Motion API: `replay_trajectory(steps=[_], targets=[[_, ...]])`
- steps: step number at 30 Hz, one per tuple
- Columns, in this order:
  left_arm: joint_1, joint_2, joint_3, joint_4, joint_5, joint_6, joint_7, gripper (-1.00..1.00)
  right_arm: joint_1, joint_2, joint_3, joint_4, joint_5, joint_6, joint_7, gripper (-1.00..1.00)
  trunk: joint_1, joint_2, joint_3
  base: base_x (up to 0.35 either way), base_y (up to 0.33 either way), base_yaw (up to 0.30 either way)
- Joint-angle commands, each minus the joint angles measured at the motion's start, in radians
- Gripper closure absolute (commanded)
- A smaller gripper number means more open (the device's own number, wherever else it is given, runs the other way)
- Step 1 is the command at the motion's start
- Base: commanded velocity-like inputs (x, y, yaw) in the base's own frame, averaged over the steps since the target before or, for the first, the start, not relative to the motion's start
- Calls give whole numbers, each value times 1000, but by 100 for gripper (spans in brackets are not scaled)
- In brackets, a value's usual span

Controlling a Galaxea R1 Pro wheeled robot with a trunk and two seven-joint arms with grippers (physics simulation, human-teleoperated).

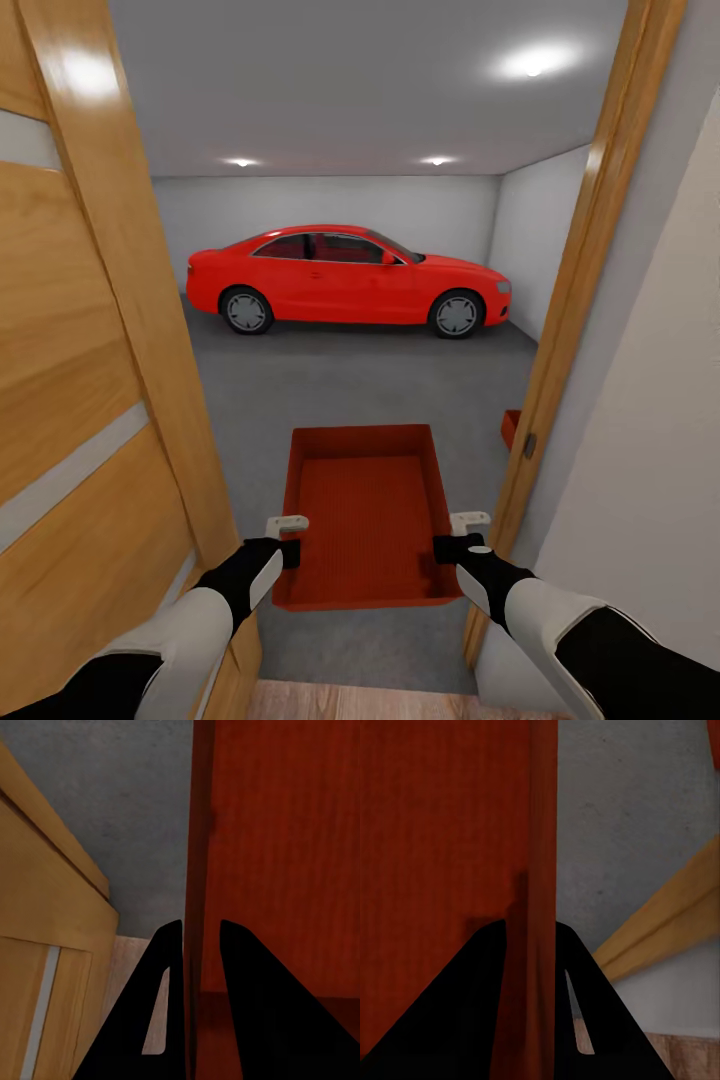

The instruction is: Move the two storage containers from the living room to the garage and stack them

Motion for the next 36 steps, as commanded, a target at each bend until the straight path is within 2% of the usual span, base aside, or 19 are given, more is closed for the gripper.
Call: replay_trajectory(steps=[1,11,36], targets=[[0,1,-4,-5,-31,-7,13,100,-1,0,-12,15,-20,-6,-7,100,1,-2,-2,0,25,-3],[-1,1,-4,-6,-32,-3,13,100,-1,0,-12,15,-20,-6,-7,100,1,-2,-2,72,208,0],[-1,0,-4,-6,-32,-14,14,100,-1,0,-12,15,-20,-6,-7,100,1,-2,-2,1,4,-21]])
